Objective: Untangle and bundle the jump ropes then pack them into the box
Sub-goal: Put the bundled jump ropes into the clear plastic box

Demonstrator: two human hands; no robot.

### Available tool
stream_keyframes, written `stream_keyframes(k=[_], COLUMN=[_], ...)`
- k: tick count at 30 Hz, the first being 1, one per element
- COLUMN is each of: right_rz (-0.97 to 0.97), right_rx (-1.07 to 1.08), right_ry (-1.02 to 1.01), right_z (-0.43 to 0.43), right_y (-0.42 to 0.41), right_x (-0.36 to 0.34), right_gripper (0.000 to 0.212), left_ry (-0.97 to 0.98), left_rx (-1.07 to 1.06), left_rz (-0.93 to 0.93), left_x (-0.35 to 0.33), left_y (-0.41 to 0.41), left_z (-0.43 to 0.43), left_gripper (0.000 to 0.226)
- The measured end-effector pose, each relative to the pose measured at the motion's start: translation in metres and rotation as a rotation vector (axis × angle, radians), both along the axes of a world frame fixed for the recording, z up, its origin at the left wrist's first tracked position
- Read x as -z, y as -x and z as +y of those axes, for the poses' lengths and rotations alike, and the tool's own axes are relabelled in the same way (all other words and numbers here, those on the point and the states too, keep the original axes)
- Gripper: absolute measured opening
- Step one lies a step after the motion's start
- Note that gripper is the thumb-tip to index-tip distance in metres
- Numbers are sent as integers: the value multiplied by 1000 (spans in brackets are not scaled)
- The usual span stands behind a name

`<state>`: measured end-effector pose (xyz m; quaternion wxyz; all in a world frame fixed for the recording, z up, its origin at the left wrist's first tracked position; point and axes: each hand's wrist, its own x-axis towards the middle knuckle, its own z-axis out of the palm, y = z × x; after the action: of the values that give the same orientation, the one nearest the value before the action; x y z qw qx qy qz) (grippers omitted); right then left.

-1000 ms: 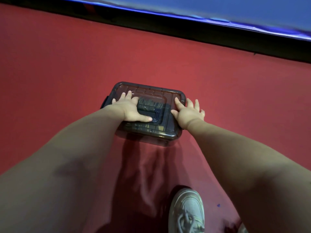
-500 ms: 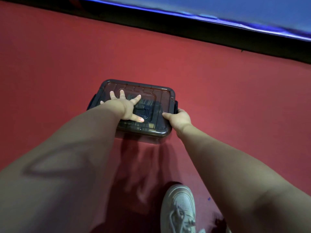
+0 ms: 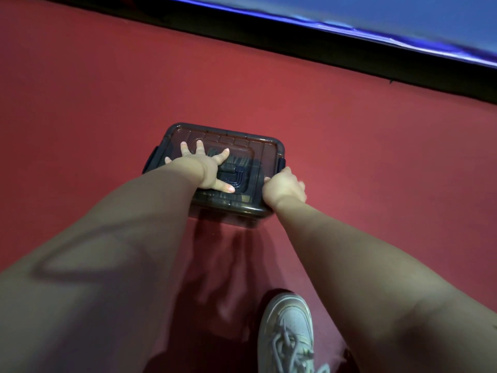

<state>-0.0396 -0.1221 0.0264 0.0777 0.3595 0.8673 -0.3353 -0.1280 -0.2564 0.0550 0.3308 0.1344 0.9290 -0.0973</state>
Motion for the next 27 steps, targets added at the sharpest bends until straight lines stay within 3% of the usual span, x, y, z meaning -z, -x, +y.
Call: stream_keyframes(k=[2,4,7,9,12,16,22,27], right_rz=[-16,-16,-157,-224,-290,-362,-420,-420], right_rx=[-275,-595,-887,-980,-1069,-1097,-1098,-1098], right_ry=[-290,-427,-454,-464,-442,-397,-411,-410], right_z=[-8,-14,-26,-39,-56,-64,-67,-67], right_y=[2,12,32,46,63,75,80,80], right_x=[-12,-21,-27,-28,-29,-28,-27,-26], right_gripper=[63,67,68,71,73,72,75,74], left_ry=[-20,-91,-325,-471,-511,-672,-946,-920], left_rx=[18,39,20,-120,-500,-944,-1183,-1141], left_rz=[6,22,176,368,503,280,19,109], left_x=[-2,-6,-12,-12,-5,5,10,9], left_y=[-1,3,12,19,25,32,29,33], left_z=[-3,-13,-43,-66,-93,-104,-100,-96], left_gripper=[103,98,82,75,78,81,46,47])
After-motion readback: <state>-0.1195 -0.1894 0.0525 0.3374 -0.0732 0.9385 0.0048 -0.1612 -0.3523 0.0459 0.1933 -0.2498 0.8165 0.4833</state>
